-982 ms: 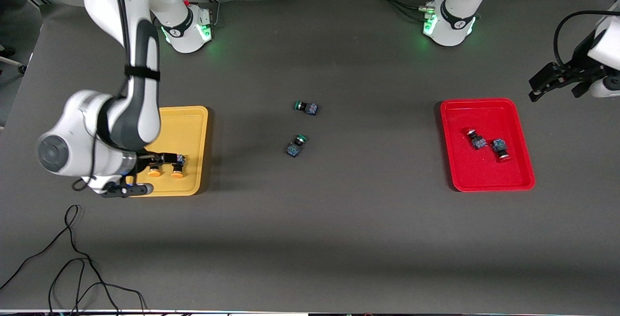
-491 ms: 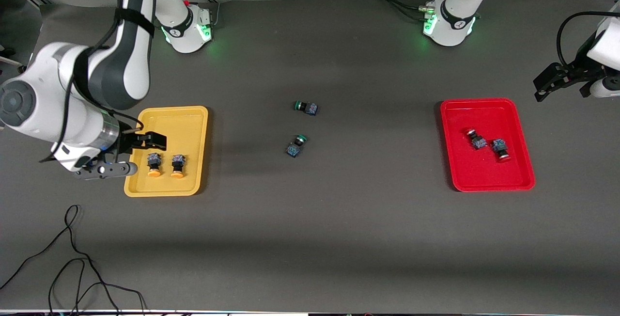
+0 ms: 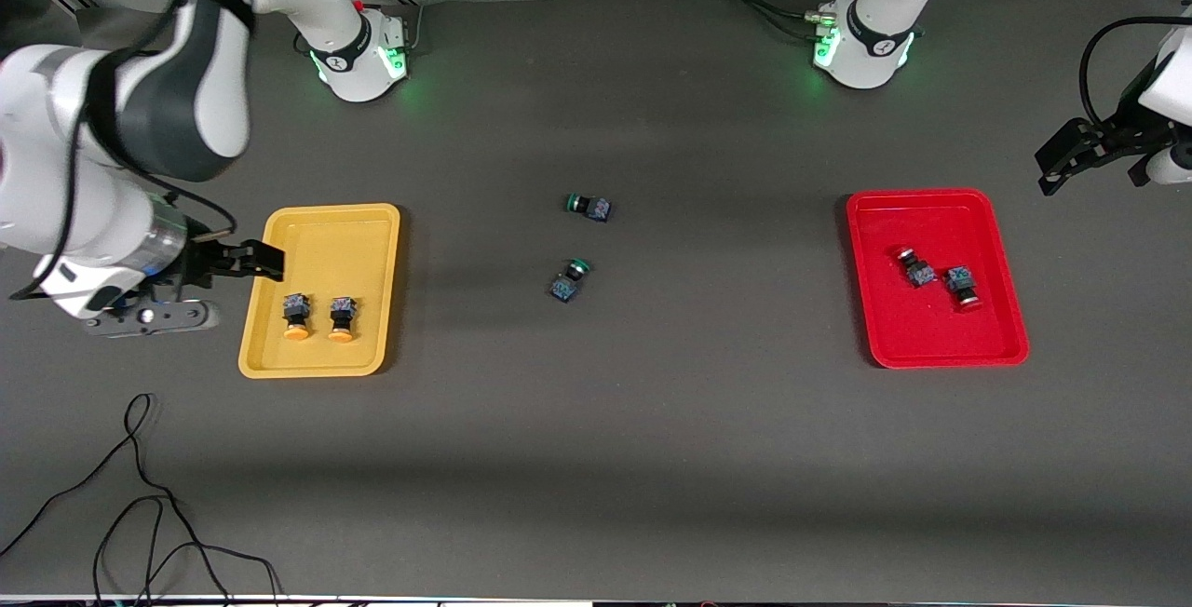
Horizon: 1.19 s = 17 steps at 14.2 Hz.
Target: Place red and yellow buttons in trays
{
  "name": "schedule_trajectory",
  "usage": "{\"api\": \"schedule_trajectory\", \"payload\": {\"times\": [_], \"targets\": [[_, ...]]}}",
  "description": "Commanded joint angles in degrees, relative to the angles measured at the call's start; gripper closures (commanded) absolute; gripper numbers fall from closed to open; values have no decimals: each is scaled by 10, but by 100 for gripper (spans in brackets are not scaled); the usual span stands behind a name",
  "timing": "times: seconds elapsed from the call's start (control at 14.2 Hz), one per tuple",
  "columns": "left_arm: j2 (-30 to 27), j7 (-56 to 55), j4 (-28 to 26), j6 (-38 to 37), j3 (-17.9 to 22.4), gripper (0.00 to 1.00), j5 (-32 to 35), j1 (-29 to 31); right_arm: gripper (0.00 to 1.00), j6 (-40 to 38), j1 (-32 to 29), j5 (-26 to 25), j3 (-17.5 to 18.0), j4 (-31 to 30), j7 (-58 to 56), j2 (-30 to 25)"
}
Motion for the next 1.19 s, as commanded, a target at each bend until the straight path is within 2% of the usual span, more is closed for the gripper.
{"api": "schedule_trajectory", "payload": {"times": [0.0, 0.28, 0.42, 0.56, 0.63, 0.91, 1.12], "targets": [[18, 7, 35, -11, -1, 1, 8, -4, 0, -10, -147, -99, 191, -10, 55, -135], [18, 8, 55, -47, -1, 1, 8, -3, 0, -10, -395, -144, 435, -39, 59, -204], [20, 8, 58, -47, -1, 1, 7, -5, 0, -10, -501, -171, 542, -47, 59, -225], [20, 7, 60, -48, -2, 1, 6, -6, 0, -10, -589, -176, 622, -54, 72, -240], [20, 7, 60, -48, -4, 1, 6, -6, 0, -9, -609, -176, 640, -60, 73, -247], [19, 6, 60, -49, -4, 1, 6, -5, 0, -10, -610, -177, 639, -55, 72, -245], [20, 6, 59, -49, -4, 1, 4, -5, 0, -9, -610, -190, 639, -30, 73, -229]]}}
